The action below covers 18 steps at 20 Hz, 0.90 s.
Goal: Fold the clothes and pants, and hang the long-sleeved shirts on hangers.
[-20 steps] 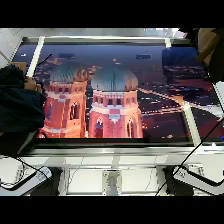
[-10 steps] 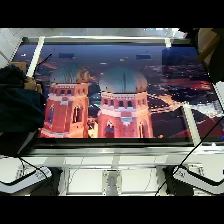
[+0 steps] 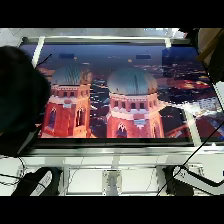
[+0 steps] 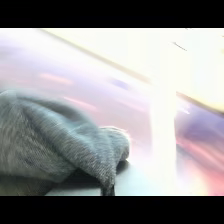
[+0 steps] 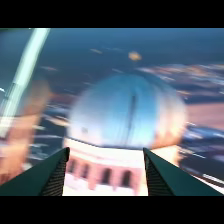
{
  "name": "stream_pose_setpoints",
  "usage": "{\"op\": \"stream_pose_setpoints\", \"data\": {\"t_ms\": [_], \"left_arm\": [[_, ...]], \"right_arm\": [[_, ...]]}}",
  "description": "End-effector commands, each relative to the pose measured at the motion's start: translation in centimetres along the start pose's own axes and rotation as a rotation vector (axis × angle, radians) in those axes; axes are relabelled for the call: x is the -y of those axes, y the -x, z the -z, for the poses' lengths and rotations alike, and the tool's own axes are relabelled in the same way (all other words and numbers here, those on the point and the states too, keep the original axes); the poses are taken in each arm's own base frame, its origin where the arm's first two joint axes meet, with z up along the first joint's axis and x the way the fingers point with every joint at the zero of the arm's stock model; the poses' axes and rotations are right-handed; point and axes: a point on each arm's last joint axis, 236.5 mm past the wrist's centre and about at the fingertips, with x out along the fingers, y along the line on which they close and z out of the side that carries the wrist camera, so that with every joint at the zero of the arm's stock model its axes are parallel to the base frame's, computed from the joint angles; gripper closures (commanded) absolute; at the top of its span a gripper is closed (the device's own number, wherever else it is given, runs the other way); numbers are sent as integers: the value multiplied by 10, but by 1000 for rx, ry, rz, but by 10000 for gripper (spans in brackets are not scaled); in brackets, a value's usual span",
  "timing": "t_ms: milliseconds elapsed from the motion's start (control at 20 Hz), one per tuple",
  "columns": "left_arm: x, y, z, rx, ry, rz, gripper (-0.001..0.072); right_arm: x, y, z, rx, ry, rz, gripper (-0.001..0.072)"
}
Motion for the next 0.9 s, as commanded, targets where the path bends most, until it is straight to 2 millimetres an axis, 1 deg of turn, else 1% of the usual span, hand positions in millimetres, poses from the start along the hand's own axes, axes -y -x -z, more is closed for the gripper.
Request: {"op": "stream_pose_setpoints", "data": {"t_ms": [0, 50, 100, 150, 200, 250, 300, 350, 400, 450, 500, 550, 600, 650, 700, 750, 800, 850], "left_arm": [[174, 15, 95, -241, -109, 458, 695], [208, 17, 134, -333, -154, 538, 694], [239, 18, 179, -433, -206, 604, 694], [262, 19, 223, -525, -252, 650, 694], [281, 19, 272, -627, -287, 685, 694], [294, 18, 317, -711, -318, 700, 694], [300, 15, 361, -787, -345, 702, 694], [301, 9, 402, -854, -369, 689, 694], [298, 2, 431, -906, -374, 668, 693], [291, -6, 452, -956, -349, 631, 664], [281, -19, 455, -969, -322, 589, 428], [270, -33, 443, -955, -301, 561, 176], [256, -48, 420, -928, -269, 527, 84], [233, -64, 385, -890, -236, 480, 85], [201, -76, 345, -846, -217, 419, 86], [165, -84, 308, -802, -218, 346, 93], [119, -88, 271, -760, -230, 247, 95], [77, -87, 244, -737, -237, 149, 95]], "right_arm": [[41, 3, 14, -62, 28, 169, 187], [43, 3, 12, -56, 29, 179, 187], [44, 3, 9, -41, 30, 182, 188], [44, 3, 5, -26, 31, 183, 188], [46, 1, 4, -22, 30, 184, 188], [48, -2, 5, -29, 26, 183, 188], [50, -6, 6, -39, 21, 180, 188], [53, -10, 10, -53, 13, 177, 188], [55, -14, 15, -73, 4, 174, 188], [57, -18, 21, -95, -5, 170, 187], [59, -21, 24, -106, -11, 169, 188], [61, -24, 26, -115, -16, 167, 188], [62, -27, 27, -120, -20, 164, 188], [64, -30, 28, -128, -24, 162, 188], [66, -35, 31, -143, -31, 157, 188], [66, -41, 35, -164, -40, 138, 188], [63, -50, 40, -191, -55, 98, 188], [58, -62, 45, -220, -66, 52, 188]]}}
